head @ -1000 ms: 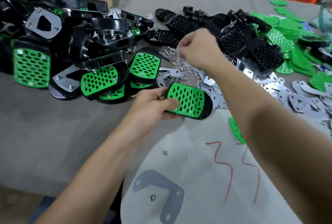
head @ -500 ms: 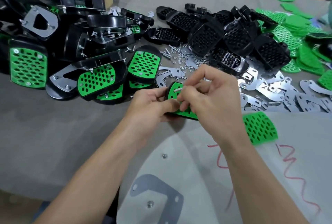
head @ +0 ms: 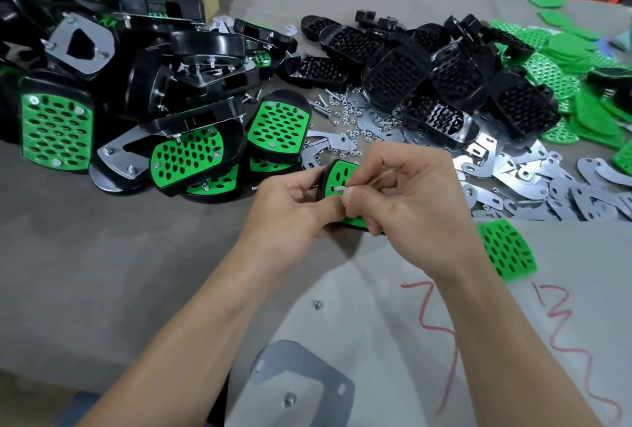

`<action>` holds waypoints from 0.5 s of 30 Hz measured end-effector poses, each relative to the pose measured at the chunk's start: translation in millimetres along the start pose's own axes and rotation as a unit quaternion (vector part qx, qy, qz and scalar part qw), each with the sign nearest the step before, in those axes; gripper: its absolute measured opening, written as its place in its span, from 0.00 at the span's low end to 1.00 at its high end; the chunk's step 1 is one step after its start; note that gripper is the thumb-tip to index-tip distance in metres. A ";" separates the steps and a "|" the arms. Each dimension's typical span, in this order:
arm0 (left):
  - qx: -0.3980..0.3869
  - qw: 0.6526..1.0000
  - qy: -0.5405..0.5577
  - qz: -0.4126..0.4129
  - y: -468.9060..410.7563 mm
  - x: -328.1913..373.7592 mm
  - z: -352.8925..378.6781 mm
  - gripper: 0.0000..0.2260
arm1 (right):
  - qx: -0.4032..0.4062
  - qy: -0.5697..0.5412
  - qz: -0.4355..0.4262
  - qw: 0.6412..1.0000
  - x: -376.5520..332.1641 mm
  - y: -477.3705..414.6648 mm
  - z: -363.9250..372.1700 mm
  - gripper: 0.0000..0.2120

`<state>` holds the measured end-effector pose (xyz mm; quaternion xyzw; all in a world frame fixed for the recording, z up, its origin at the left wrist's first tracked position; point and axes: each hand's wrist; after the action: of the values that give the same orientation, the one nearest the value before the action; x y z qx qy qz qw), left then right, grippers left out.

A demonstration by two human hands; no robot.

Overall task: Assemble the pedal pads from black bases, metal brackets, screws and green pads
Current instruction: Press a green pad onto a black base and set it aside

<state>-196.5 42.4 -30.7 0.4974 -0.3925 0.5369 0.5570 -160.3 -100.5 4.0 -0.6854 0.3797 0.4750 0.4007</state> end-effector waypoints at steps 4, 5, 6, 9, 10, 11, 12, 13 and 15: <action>-0.002 1.000 0.011 0.019 -0.1 -2.3 -0.1 0.14 | -0.015 0.031 0.002 0.999 -3.6 -1.5 1.4 0.09; 0.000 1.000 0.008 0.027 -0.7 -2.6 -0.3 0.14 | -0.005 0.066 -0.002 0.998 -3.5 -2.1 0.9 0.08; 0.002 0.999 0.001 0.033 -0.8 -3.2 -0.2 0.14 | 0.017 0.113 -0.009 0.993 -3.2 -1.9 0.6 0.07; 0.006 0.999 -0.018 0.046 -2.5 -3.9 1.7 0.14 | 0.093 0.227 -0.040 0.969 -5.5 0.1 1.4 0.05; 0.010 0.999 -0.021 0.048 -2.6 -3.4 1.8 0.13 | 0.102 0.241 -0.045 0.964 -7.3 1.0 3.3 0.04; 0.013 0.998 -0.024 0.049 -2.5 -2.9 1.7 0.13 | 0.102 0.245 -0.047 0.963 -8.6 1.4 5.5 0.05; 0.014 0.998 -0.031 0.052 -1.8 -2.8 1.5 0.12 | 0.095 0.237 -0.043 0.966 -9.3 1.3 7.0 0.05; 0.011 0.998 -0.041 0.056 -0.8 -3.4 0.9 0.12 | 0.082 0.229 -0.036 0.969 -10.1 0.6 7.6 0.06; 0.006 0.996 -0.063 0.069 0.7 -4.8 -0.7 0.11 | 0.046 0.226 -0.023 0.973 -13.7 -2.1 5.0 0.08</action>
<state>-197.8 42.1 -35.4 0.5054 -0.4570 0.5439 0.4898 -163.7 -93.2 16.4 -0.7640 0.4661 0.2807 0.3467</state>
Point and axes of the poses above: each hand's wrist, its own y-axis away from the middle knuckle, its own z-axis out of the palm, x = y × z, and after that the axes turned 1 degree about y, right-handed
